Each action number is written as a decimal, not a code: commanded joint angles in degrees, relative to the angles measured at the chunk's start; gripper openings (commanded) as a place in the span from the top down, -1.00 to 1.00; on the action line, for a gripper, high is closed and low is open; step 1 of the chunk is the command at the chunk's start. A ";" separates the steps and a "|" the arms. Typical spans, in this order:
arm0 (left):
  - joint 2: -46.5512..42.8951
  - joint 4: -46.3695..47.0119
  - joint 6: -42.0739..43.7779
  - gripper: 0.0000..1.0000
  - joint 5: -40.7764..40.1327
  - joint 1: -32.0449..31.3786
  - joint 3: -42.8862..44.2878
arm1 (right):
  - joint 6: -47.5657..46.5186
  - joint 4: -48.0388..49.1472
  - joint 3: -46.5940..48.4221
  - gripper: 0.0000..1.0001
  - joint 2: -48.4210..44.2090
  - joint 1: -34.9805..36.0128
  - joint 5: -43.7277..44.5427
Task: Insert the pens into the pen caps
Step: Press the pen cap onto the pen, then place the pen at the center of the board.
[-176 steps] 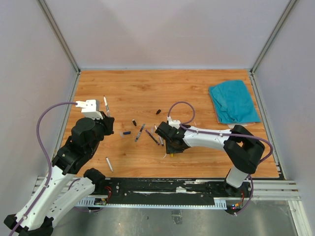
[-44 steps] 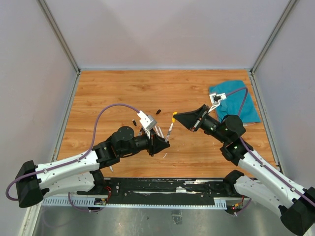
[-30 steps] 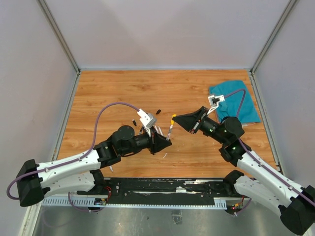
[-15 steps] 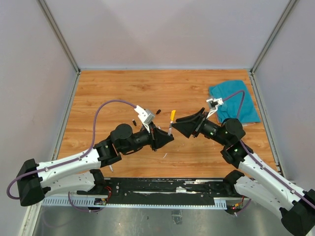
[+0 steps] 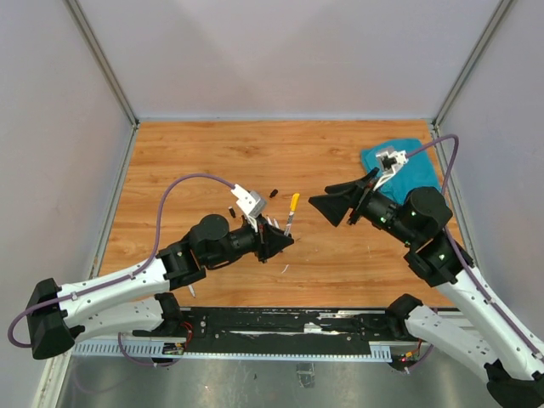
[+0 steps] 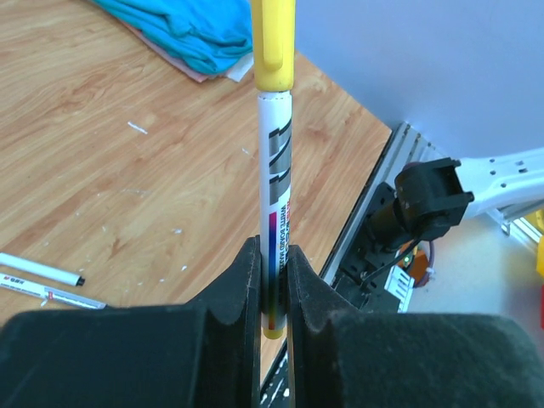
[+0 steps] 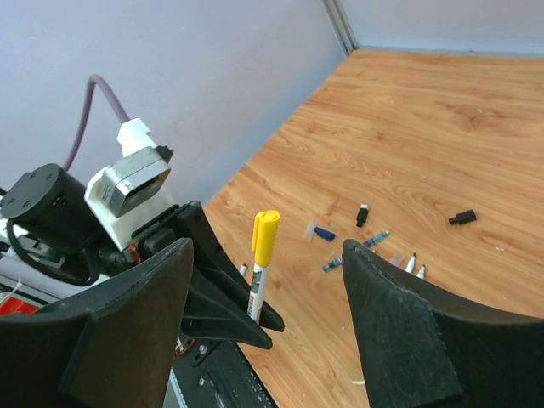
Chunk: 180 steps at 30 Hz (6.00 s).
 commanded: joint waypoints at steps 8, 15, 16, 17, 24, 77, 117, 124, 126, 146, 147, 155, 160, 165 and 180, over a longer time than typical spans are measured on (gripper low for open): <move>0.19 -2.22 1.77 0.99 0.43 -0.61 2.54 | -0.89 -5.26 8.29 -0.29 12.39 -0.74 -8.10; 0.24 -2.40 1.43 0.99 0.20 -0.59 2.54 | 3.11 2.15 6.38 -0.12 15.25 -0.74 -12.05; 0.32 -2.40 1.45 0.99 0.28 -0.58 2.53 | 3.39 2.74 6.18 -0.06 15.52 -0.74 -12.31; 0.38 -2.38 1.32 0.99 0.32 -0.60 2.49 | 3.80 3.46 5.94 0.01 15.79 -0.70 -12.65; 0.34 -2.31 1.35 0.99 0.42 -0.55 2.44 | 4.41 5.88 4.76 0.36 17.12 -0.01 -13.62; -11.13 17.18 0.44 0.99 -1.87 -0.58 2.75 | 4.55 5.03 -20.84 0.99 11.95 25.96 1.89; -12.41 18.30 -0.12 0.99 -1.73 -0.56 3.47 | 2.11 0.27 -26.41 0.99 6.35 40.20 24.98; -10.89 13.59 -0.30 0.99 -0.05 -0.58 1.34 | -1.79 -2.36 -17.63 0.99 3.78 39.84 32.91; -11.14 12.76 -0.70 0.99 0.01 -0.60 -0.15 | -1.68 -3.58 -15.38 0.94 3.64 38.97 34.43; -13.08 2.48 -0.21 0.99 -1.27 -0.57 -12.40 | -13.00 -11.22 1.06 -0.16 -2.67 35.29 53.05; -13.11 1.85 -0.39 0.99 -2.02 -0.57 -12.44 | -12.97 -13.31 1.07 -0.20 -2.95 35.32 54.23; -6.87 -7.76 -1.77 0.99 -11.24 -0.56 -6.20 | -11.92 -38.33 8.23 -0.41 7.03 19.02 40.62; -0.32 -14.20 -2.37 0.99 -19.93 -0.57 0.58 | -9.72 -32.22 -0.05 -0.43 5.15 -1.02 16.93; 6.75 -16.77 -2.06 0.99 -23.01 1.92 6.37 | -6.69 -26.70 -7.18 -0.45 0.94 -9.42 5.36; 25.63 -25.95 3.48 0.99 -15.07 26.23 17.59 | -6.46 -32.54 -13.59 -0.61 -9.11 -9.43 5.02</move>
